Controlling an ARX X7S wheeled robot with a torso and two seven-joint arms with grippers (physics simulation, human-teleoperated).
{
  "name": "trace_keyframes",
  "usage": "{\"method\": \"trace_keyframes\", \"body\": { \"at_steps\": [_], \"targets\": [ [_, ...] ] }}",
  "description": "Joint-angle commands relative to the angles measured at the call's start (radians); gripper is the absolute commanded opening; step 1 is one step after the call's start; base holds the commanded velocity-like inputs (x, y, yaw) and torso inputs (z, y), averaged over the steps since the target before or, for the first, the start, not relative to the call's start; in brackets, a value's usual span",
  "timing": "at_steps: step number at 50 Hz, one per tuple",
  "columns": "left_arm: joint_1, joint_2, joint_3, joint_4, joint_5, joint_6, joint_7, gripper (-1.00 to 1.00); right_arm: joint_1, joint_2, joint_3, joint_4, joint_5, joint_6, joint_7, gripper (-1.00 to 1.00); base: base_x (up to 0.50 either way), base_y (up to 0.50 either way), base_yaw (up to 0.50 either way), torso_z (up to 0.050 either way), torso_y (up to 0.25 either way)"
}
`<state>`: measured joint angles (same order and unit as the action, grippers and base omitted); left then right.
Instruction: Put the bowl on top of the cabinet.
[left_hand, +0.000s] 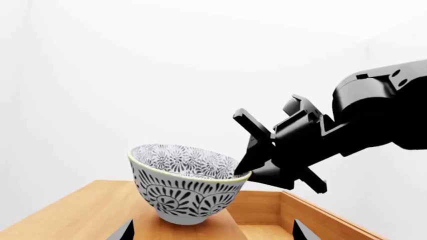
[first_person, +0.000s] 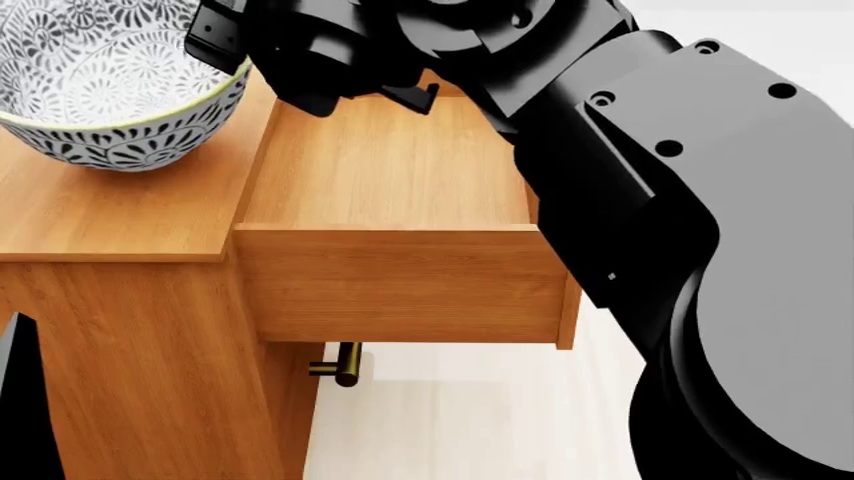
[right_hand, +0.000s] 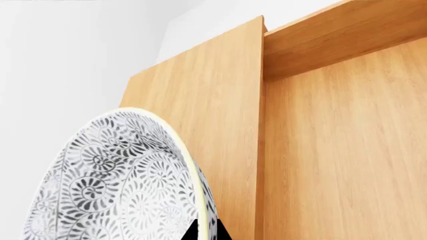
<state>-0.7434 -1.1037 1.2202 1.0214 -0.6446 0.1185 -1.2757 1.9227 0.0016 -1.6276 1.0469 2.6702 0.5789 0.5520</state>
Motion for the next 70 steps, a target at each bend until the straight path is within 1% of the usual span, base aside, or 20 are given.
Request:
{"method": "trace_keyframes", "body": {
  "at_steps": [1, 7, 8, 32, 42, 44, 53, 54, 55, 57, 61, 63, 66, 68, 70],
  "targets": [
    [0.0, -0.003, 0.006, -0.002, 0.006, 0.007, -0.001, 1.0, -0.01, -0.002, 0.01, 0.005, -0.013, -0.008, -0.009, -1.0, 0.0, 0.0, 0.0, 0.0, 0.0],
    [-0.001, -0.003, 0.008, -0.005, 0.005, 0.01, 0.0, 1.0, -0.001, -0.002, 0.008, 0.007, -0.026, -0.016, -0.024, -1.0, 0.0, 0.0, 0.0, 0.0, 0.0],
    [0.0, -0.001, 0.009, -0.007, 0.007, 0.01, 0.0, 1.0, 0.001, -0.002, 0.009, 0.008, -0.027, -0.012, -0.034, 1.0, 0.0, 0.0, 0.0, 0.0, 0.0],
    [-0.009, 0.0, 0.017, -0.005, 0.007, 0.007, -0.003, 1.0, 0.04, -0.002, 0.006, 0.027, -0.021, 0.012, -0.061, 1.0, 0.0, 0.0, 0.0, 0.0, 0.0],
    [-0.018, 0.001, 0.023, 0.007, 0.006, -0.005, -0.013, 1.0, 0.045, -0.002, -0.016, 0.121, -0.029, 0.061, -0.074, 1.0, 0.0, 0.0, 0.0, 0.0, 0.0],
    [-0.021, 0.01, 0.028, 0.007, 0.007, -0.015, -0.013, 1.0, 0.055, -0.002, -0.033, 0.144, -0.066, 0.08, -0.074, 1.0, 0.0, 0.0, 0.0, 0.0, 0.0],
    [-0.027, 0.02, 0.041, 0.01, 0.013, -0.028, -0.018, 1.0, 0.08, -0.002, -0.076, 0.237, -0.068, 0.143, -0.126, 1.0, 0.0, 0.0, 0.0, 0.0, 0.0],
    [-0.027, 0.02, 0.041, 0.01, 0.013, -0.028, -0.018, 1.0, 0.082, -0.002, -0.088, 0.249, -0.071, 0.148, -0.137, 1.0, 0.0, 0.0, 0.0, 0.0, 0.0],
    [-0.028, 0.016, 0.041, 0.008, 0.01, -0.022, -0.017, 1.0, 0.094, -0.002, -0.114, 0.25, -0.109, 0.15, -0.183, 1.0, 0.0, 0.0, 0.0, 0.0, 0.0],
    [-0.03, 0.012, 0.041, 0.007, 0.008, -0.019, -0.016, 1.0, 0.095, -0.001, -0.138, 0.261, -0.084, 0.153, -0.196, 1.0, 0.0, 0.0, 0.0, 0.0, 0.0],
    [-0.03, 0.009, 0.045, 0.005, 0.01, -0.014, -0.018, 1.0, 0.11, 0.01, -0.314, 0.262, 0.033, 0.122, -0.259, 1.0, 0.0, 0.0, 0.0, 0.0, 0.0],
    [-0.033, 0.011, 0.047, 0.007, 0.008, -0.019, -0.02, 1.0, 0.109, 0.021, -0.381, 0.262, 0.077, 0.088, -0.292, 1.0, 0.0, 0.0, 0.0, 0.0, 0.0],
    [-0.029, 0.015, 0.053, -0.001, 0.016, -0.015, -0.018, 1.0, 0.103, 0.042, -0.436, 0.261, 0.1, 0.027, -0.344, 1.0, 0.0, 0.0, 0.0, 0.0, 0.0],
    [-0.031, 0.017, 0.054, 0.0, 0.016, -0.019, -0.019, 1.0, 0.101, 0.049, -0.454, 0.259, 0.093, 0.029, -0.37, 1.0, 0.0, 0.0, 0.0, 0.0, 0.0],
    [-0.028, 0.016, 0.057, -0.005, 0.017, -0.015, -0.016, 1.0, 0.139, 0.177, -0.441, -0.041, 0.05, -0.205, -0.324, 1.0, 0.0, 0.0, 0.0, 0.0, 0.0]
  ]
}}
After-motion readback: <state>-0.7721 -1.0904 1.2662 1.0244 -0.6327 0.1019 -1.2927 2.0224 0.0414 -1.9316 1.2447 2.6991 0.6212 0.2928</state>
